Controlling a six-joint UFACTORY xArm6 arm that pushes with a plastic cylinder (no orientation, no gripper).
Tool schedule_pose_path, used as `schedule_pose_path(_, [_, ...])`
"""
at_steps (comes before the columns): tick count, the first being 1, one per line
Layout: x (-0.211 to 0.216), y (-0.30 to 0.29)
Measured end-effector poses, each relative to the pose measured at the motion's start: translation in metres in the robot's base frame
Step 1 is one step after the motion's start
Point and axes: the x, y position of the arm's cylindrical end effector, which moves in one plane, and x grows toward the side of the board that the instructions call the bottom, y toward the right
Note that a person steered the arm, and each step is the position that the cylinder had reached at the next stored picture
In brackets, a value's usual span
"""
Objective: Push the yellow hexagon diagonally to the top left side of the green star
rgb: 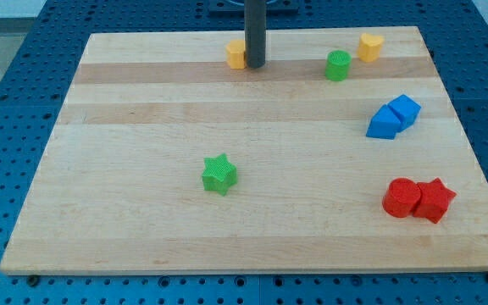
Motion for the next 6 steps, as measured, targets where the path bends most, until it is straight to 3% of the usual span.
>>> schedule_pose_path(1, [-0.004, 0.02])
schedule_pose_path(2, [-0.039, 0.011])
schedule_pose_path(3, [-0.039, -0.022])
schedule_pose_path(6, [0.04, -0.051])
